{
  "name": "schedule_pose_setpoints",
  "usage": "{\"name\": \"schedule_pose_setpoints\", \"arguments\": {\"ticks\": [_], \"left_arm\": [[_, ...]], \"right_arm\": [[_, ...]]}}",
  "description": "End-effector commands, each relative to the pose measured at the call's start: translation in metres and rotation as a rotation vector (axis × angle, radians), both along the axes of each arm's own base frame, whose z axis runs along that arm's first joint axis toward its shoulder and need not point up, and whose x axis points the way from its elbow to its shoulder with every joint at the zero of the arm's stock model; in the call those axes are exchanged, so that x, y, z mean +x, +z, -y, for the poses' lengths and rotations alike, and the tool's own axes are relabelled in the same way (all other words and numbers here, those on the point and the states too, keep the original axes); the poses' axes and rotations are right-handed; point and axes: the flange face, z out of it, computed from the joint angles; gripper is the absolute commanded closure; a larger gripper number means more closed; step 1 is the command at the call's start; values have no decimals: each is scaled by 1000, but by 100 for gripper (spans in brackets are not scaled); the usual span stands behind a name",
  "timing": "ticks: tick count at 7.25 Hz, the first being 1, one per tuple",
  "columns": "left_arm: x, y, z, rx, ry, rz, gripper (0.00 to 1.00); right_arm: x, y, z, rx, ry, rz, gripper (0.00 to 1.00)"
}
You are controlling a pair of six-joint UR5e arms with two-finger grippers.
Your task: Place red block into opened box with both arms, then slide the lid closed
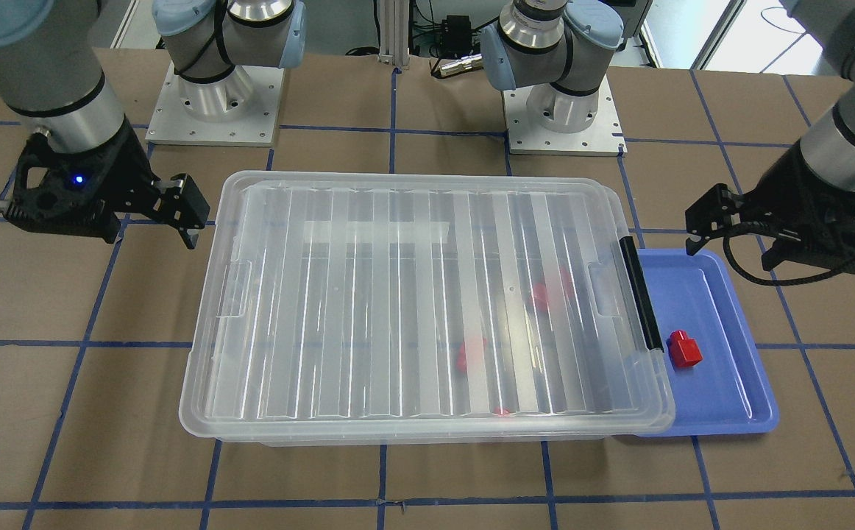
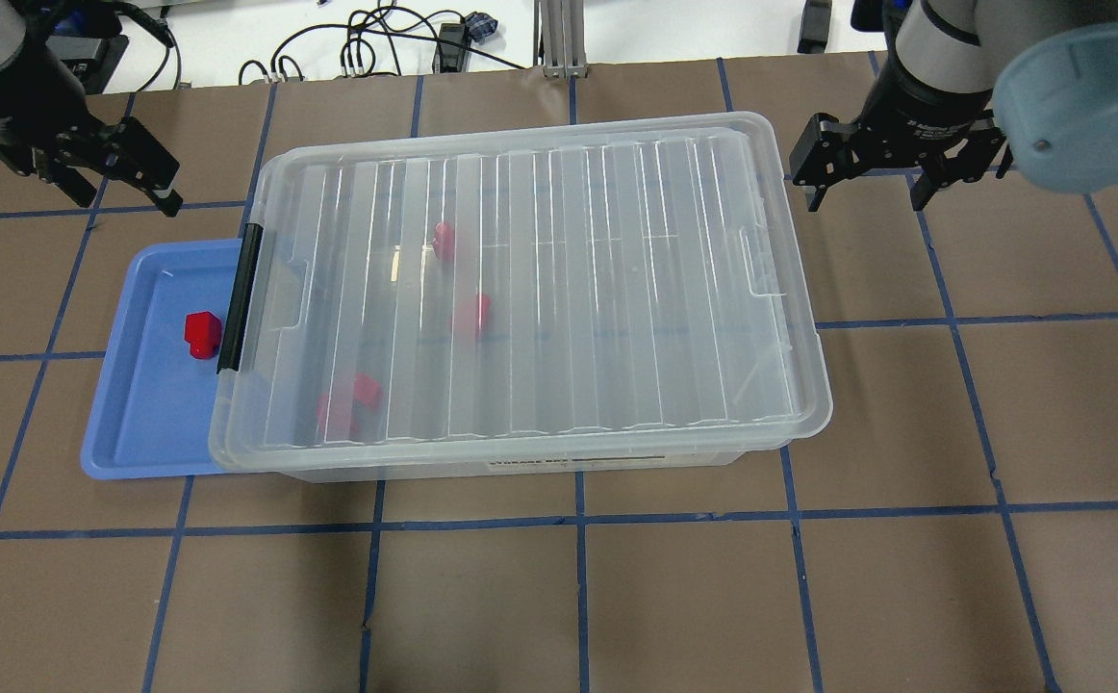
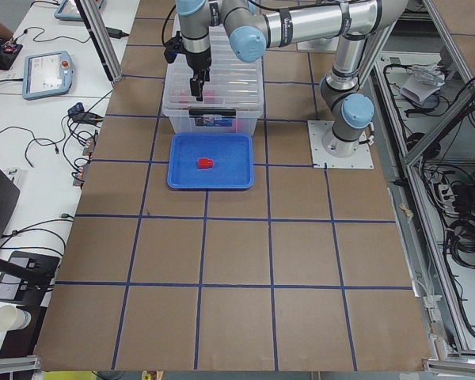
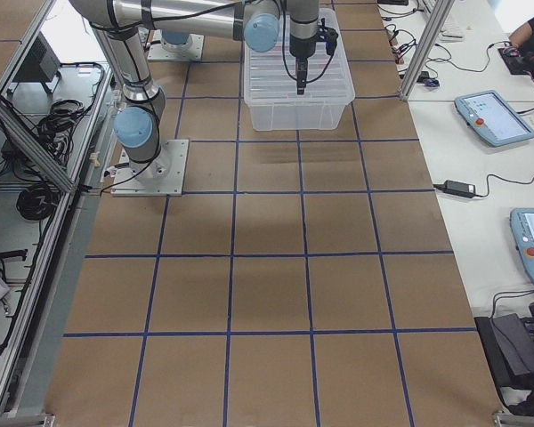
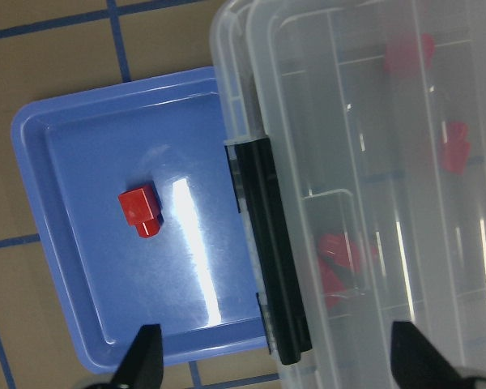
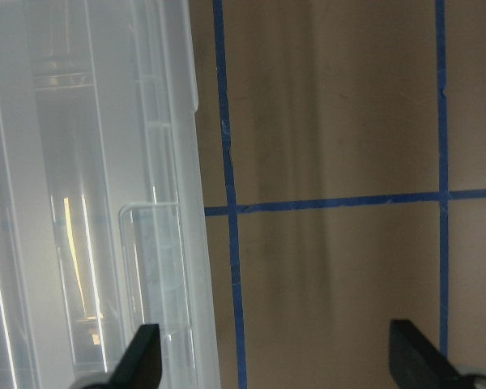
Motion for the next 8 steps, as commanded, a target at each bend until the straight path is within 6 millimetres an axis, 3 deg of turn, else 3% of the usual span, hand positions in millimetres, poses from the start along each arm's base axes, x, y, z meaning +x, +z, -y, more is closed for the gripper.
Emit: {"name": "schedule_pose_setpoints", "arguments": {"ticks": [1,2,4,5,8], "left_arm": [[59,-62,9,-29,-28,6,0],[70,-96,8,-46,-7,4,0],[71,-167,5,-69,-7,16,0],[69,-191,2,-77,-8,21,0],[70,-228,1,-54,19,21,0]], "right_arm": [[-1,-35,20,37,-6,5,0],[-2,-53,29,65,0,2,0],[-1,-64,38,80,-8,8,0],[-1,-70,40,93,-6,10,0],[4,-73,40,99,7,54,0]]}}
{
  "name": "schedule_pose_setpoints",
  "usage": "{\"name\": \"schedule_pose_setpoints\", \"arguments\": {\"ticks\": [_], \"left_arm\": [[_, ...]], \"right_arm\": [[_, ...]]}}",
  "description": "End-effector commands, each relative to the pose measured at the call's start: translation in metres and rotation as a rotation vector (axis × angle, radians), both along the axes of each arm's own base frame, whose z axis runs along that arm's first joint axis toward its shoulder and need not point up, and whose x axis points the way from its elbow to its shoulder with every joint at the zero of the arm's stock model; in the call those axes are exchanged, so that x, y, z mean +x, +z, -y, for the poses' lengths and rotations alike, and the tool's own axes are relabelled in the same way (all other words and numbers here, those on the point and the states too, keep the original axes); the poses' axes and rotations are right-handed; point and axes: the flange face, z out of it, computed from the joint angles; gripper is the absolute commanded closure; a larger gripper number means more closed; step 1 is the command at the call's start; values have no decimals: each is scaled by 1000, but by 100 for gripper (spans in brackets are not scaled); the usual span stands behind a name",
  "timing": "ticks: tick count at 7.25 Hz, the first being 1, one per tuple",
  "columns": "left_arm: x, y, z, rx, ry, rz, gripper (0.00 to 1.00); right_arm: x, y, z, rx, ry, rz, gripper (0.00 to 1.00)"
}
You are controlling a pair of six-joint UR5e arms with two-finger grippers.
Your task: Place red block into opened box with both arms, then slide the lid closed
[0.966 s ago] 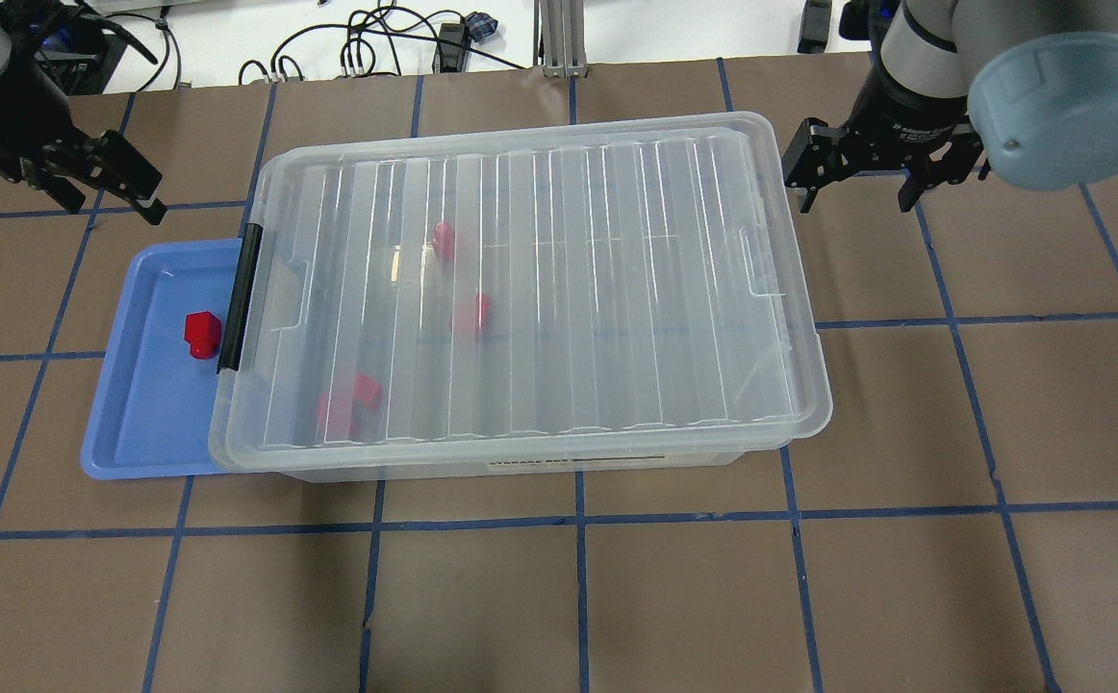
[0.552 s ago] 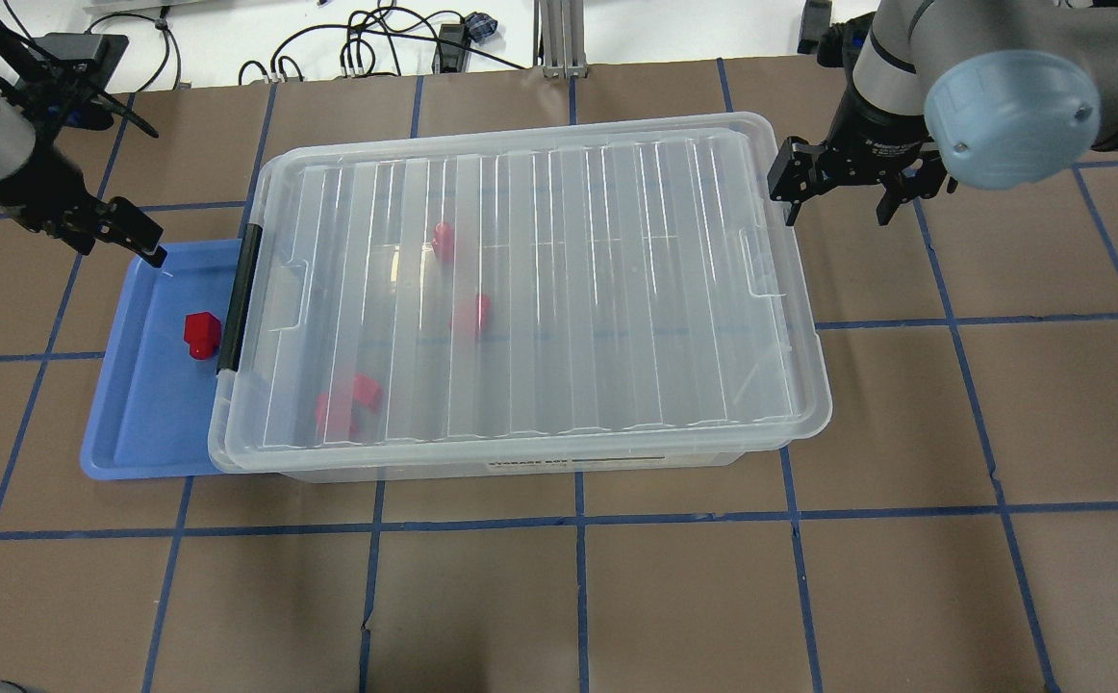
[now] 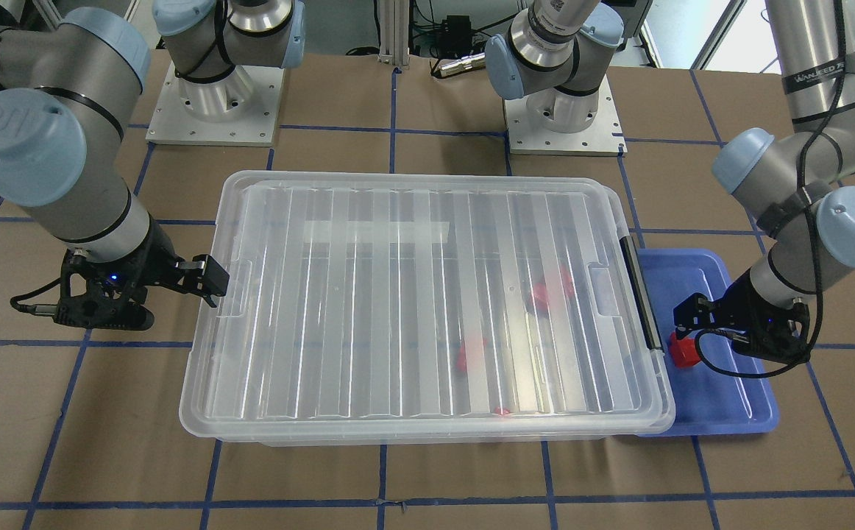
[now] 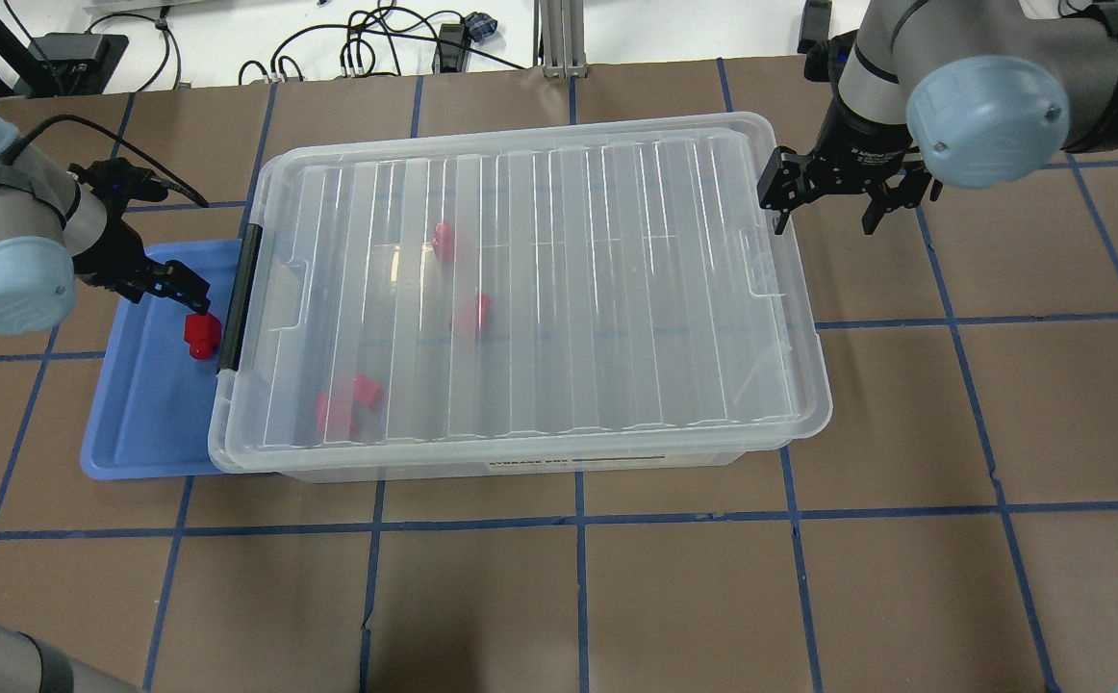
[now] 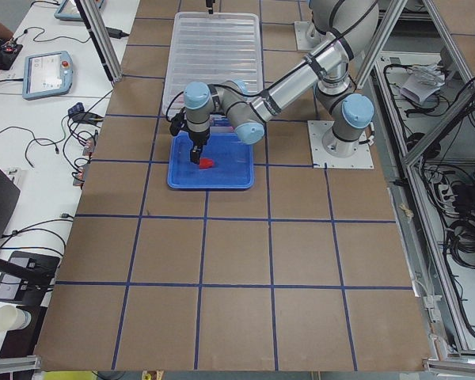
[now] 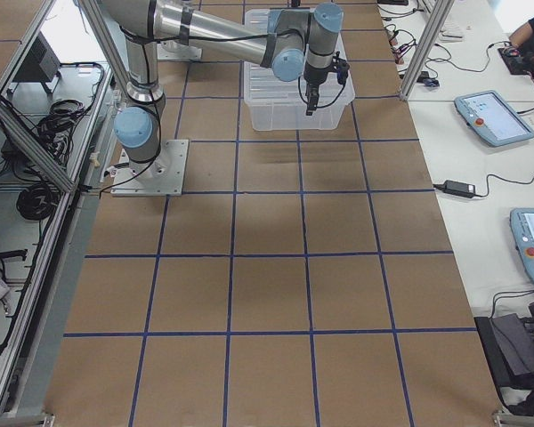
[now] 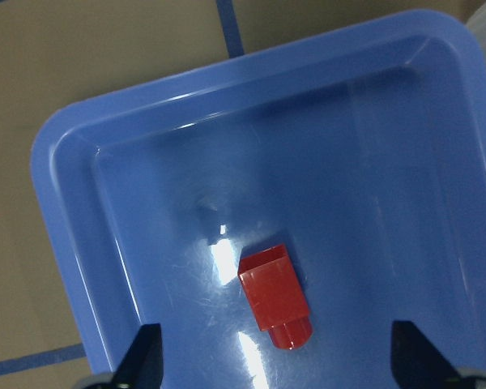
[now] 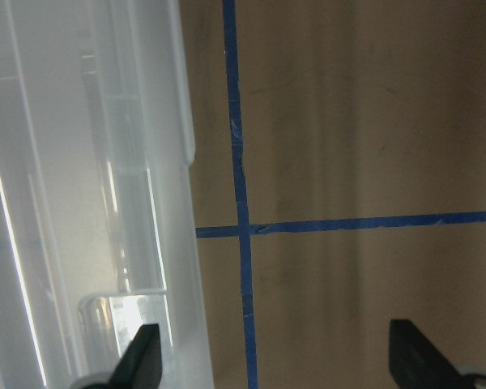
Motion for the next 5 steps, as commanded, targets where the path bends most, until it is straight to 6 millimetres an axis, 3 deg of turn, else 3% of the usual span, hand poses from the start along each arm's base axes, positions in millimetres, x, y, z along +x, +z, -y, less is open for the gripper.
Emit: {"name": "schedule_pose_setpoints", "arguments": {"ticks": [1,4,5], "left_arm": [[0,-23,-1,17,73,-5,0],[8,-62,-7,81,197,-31,1],[8,-66,-7,89,225,-33,20]], "right_arm": [[2,-5,-2,10,2,17,0],[2,-18,0,41,4,16,0],[0,-18,0,42,5,4,0]]}}
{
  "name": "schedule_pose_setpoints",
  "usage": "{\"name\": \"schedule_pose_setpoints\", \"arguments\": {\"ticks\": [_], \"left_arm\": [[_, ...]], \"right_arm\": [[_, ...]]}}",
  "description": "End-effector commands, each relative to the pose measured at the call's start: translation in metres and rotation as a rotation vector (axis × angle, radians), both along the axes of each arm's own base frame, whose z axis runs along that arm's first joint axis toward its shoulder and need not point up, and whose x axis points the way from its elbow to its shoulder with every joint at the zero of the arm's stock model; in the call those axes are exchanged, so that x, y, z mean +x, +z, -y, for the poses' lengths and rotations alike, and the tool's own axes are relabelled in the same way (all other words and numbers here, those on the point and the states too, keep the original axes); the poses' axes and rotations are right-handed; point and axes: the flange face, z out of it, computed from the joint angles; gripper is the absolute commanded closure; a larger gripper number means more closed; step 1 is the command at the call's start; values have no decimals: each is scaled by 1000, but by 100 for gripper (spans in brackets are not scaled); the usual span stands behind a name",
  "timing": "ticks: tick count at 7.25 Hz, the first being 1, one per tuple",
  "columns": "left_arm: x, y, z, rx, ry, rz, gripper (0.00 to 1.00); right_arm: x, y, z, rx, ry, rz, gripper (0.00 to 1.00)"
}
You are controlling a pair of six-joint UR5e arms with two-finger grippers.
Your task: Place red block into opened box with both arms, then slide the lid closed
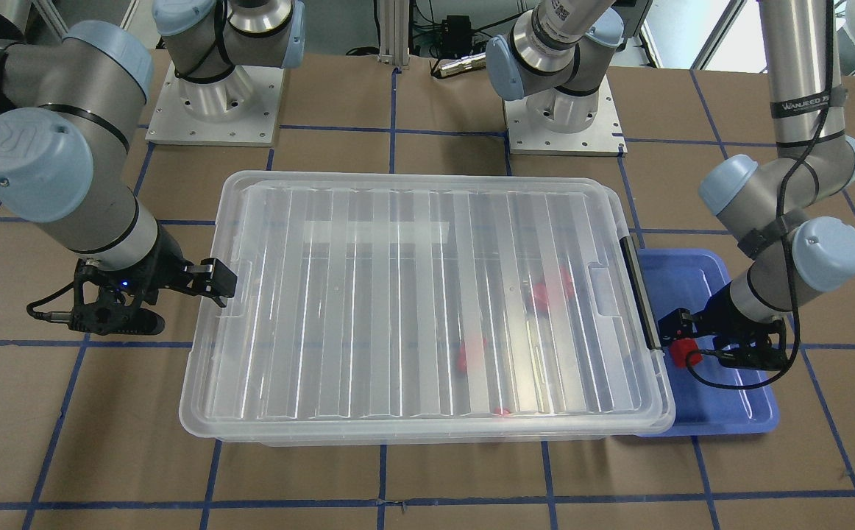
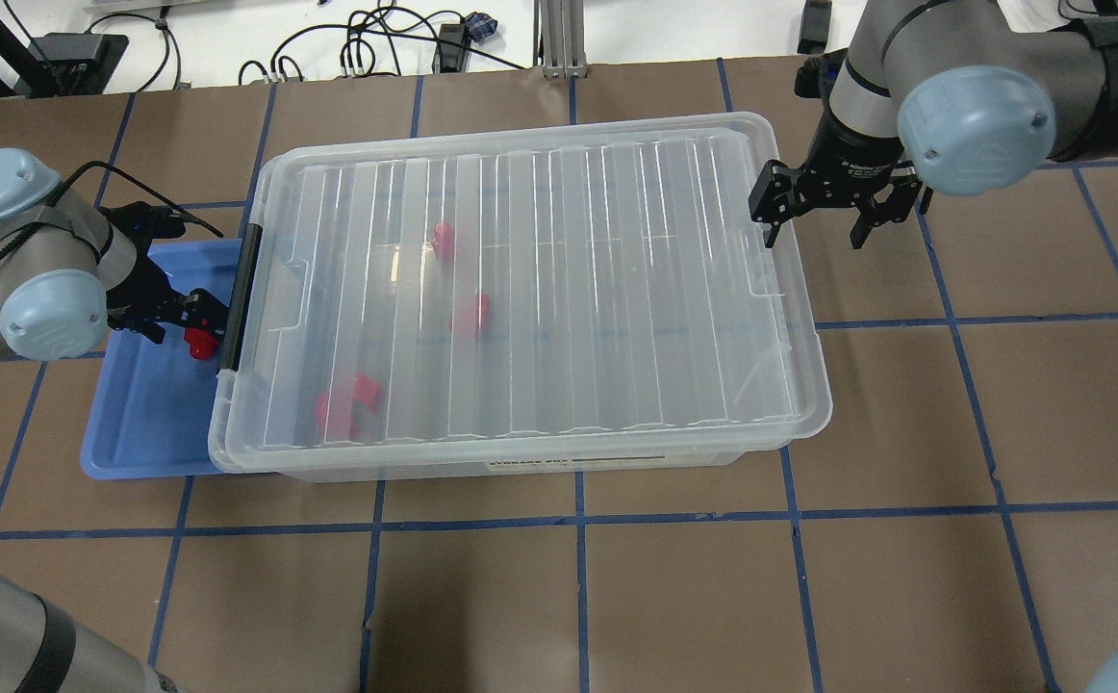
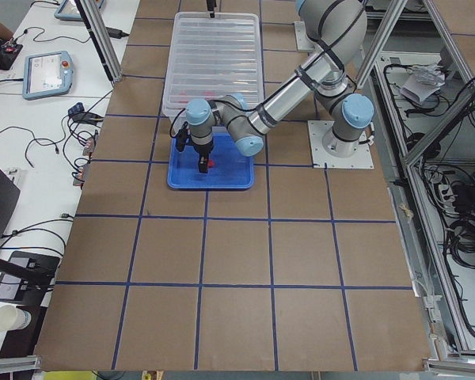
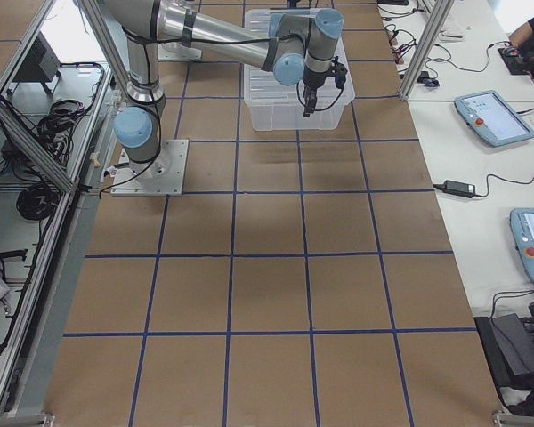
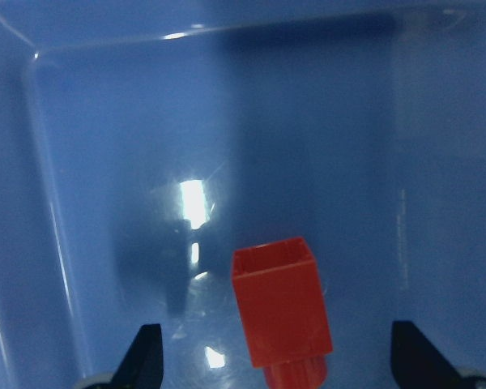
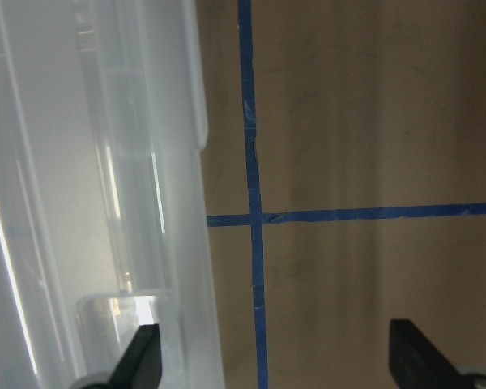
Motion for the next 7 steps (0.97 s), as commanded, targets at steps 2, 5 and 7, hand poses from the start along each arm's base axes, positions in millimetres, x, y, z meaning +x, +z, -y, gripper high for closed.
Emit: {"name": "schedule_pose_setpoints", "arguments": {"ticks": [2,5,7], "left_arm": [[3,-6,4,6,43,3,65],[9,22,16,-49,41,33,93],[9,46,26,-52,34,35,93]], "right_arm": [[-4,0,3,-4,-1,-15,0],[-35,4,9,-15,69,-63,0],[-68,5,11,-11,20,-59,0]]}}
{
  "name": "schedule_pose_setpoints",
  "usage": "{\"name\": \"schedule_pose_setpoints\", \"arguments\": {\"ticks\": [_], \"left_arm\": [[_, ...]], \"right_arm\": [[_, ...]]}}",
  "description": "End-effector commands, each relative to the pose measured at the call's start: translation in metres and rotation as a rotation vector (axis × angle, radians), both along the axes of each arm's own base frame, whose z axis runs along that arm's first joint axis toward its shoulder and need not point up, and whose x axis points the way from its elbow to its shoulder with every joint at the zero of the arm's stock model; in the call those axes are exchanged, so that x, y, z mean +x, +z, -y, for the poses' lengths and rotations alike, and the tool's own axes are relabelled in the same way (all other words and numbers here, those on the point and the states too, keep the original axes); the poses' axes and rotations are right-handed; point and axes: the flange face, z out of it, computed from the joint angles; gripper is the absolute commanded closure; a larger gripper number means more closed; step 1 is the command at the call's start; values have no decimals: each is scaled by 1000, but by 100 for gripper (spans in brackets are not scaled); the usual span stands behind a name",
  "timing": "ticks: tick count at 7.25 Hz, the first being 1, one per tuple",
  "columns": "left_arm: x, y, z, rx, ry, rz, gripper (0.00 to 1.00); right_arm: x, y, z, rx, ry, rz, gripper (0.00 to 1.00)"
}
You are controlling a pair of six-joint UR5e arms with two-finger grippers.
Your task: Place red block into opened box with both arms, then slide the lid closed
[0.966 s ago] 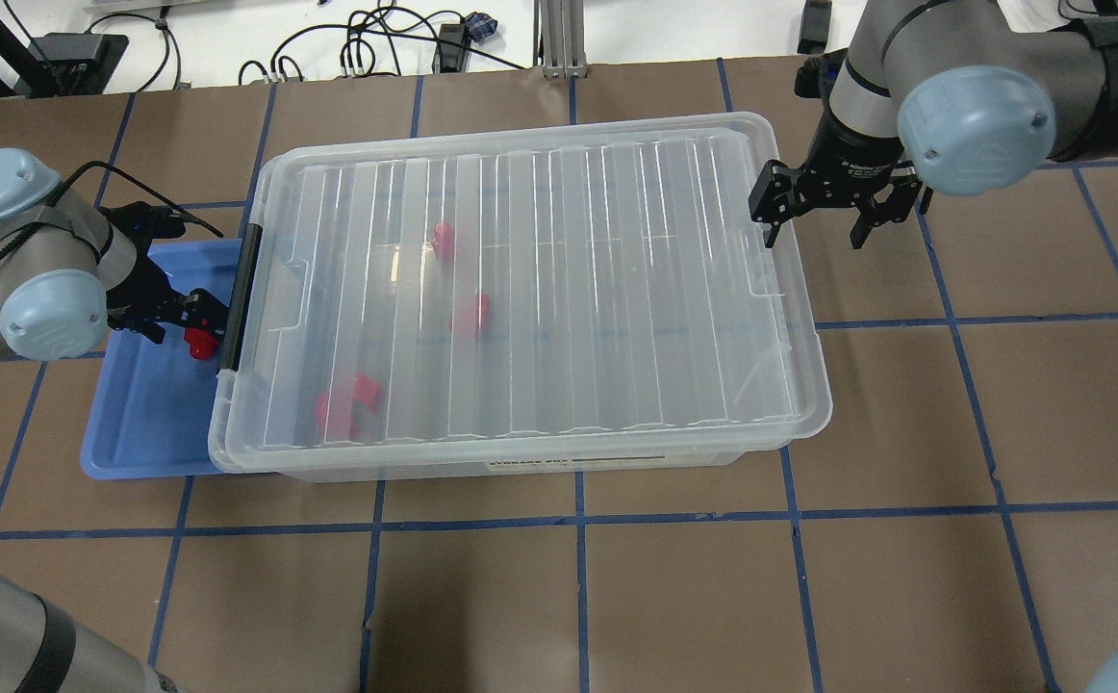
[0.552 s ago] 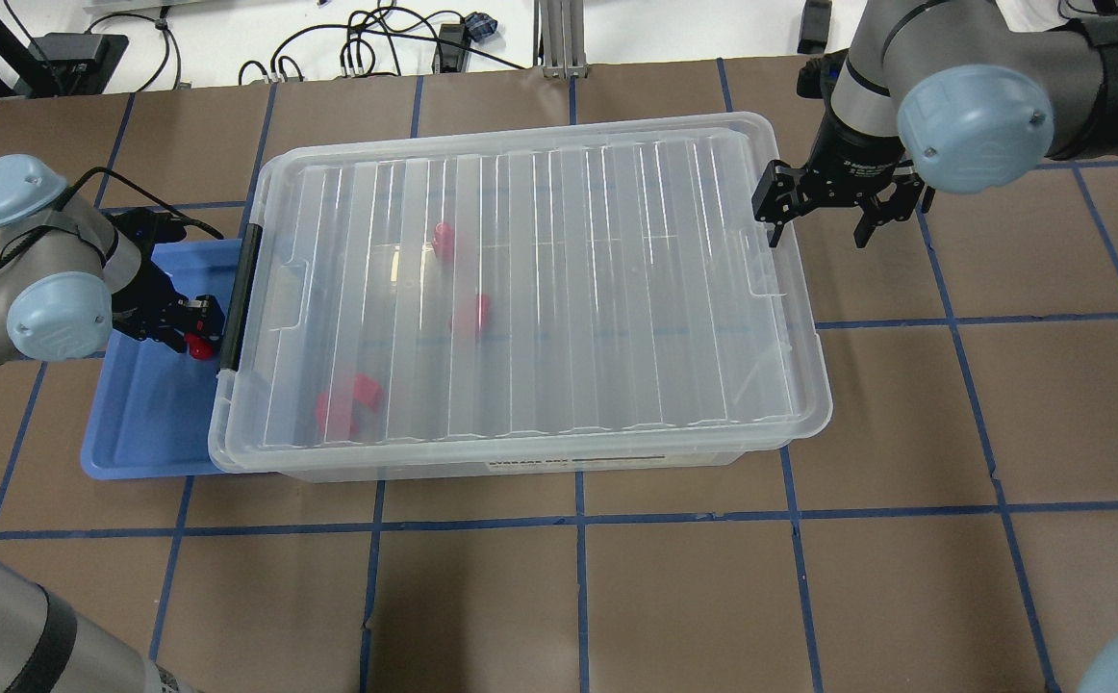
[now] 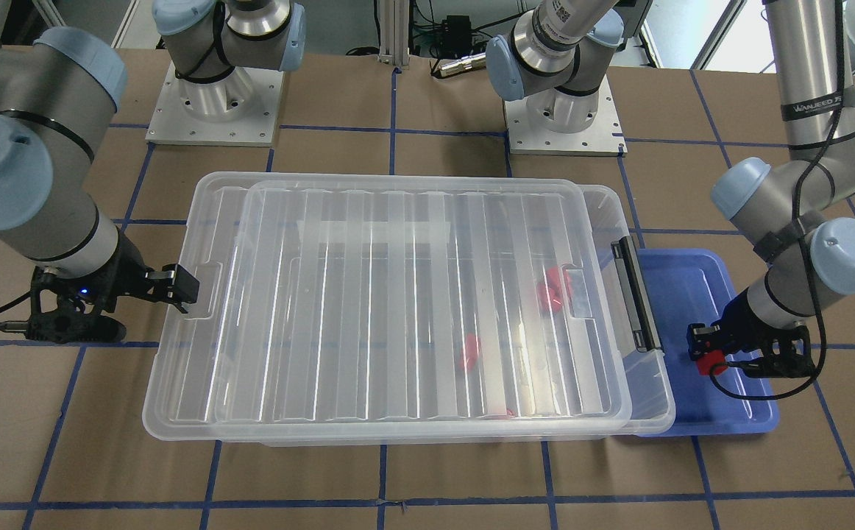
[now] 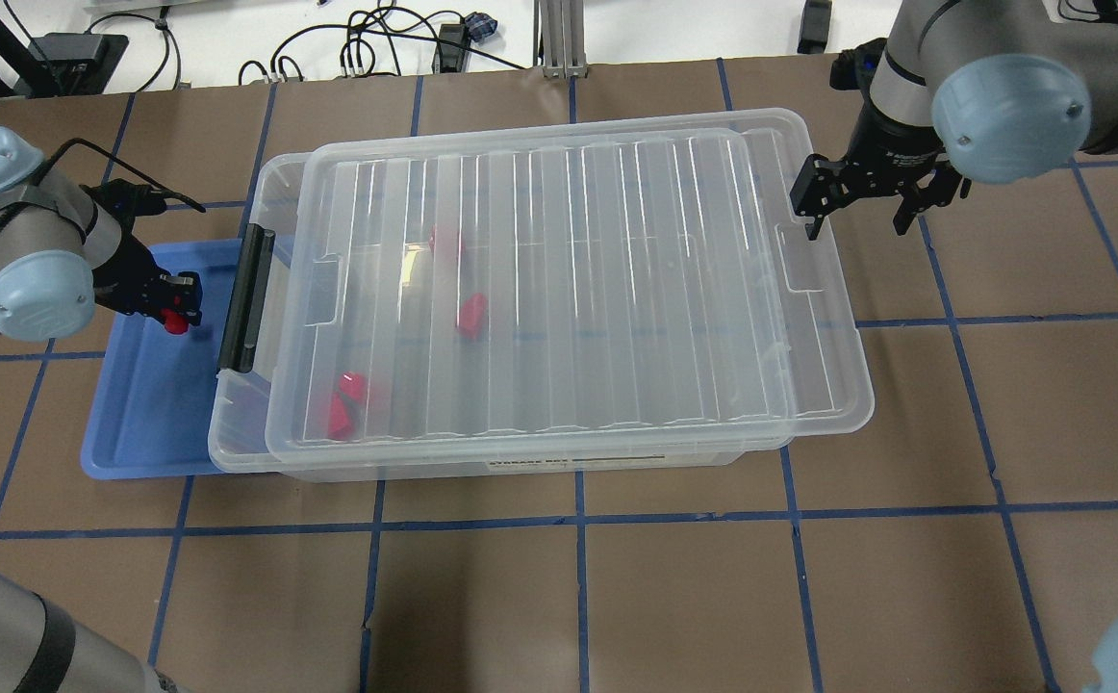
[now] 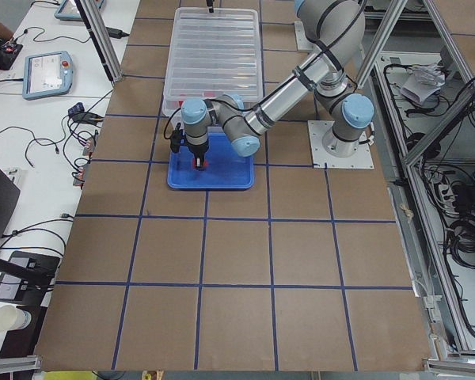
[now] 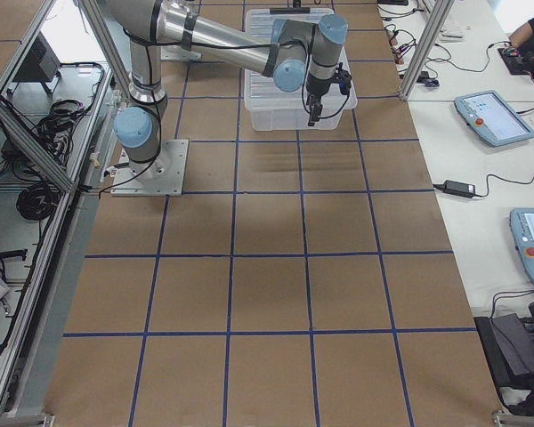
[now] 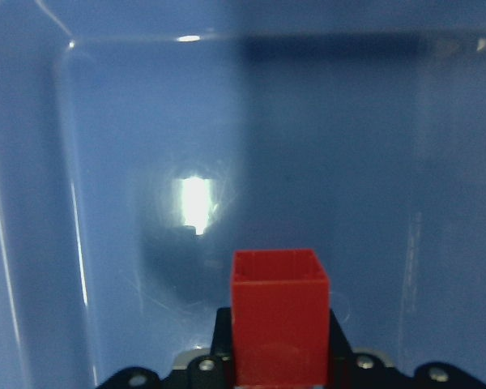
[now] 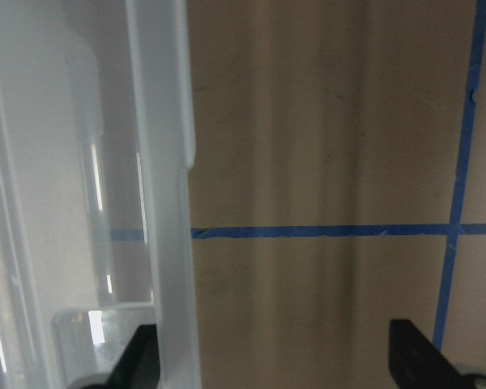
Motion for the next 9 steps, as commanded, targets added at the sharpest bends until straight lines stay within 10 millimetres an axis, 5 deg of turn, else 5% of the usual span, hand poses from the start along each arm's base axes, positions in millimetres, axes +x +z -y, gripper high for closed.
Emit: {"name": "schedule_pose_setpoints", "arguments": {"ticks": [1,3,5,7,9], "left_arm": [[-9,32,3,12,-14,-4,93],[-24,98,2,17,-30,-18,93],[-112,180,21,14,-84,-7,95],[-202,195,19,-3,-99,-14,97],[-229,178,16,28,-82,-26,97]], "right_arm": [[-27,3,3,-3,-25,-3,0],[-48,5,4,-6,12,-20,0],[-68,7,5,-8,74,-16,0],[-89,6,5,-5,77,-13,0],[-94,18,11,-27,96,-22,0]]}}
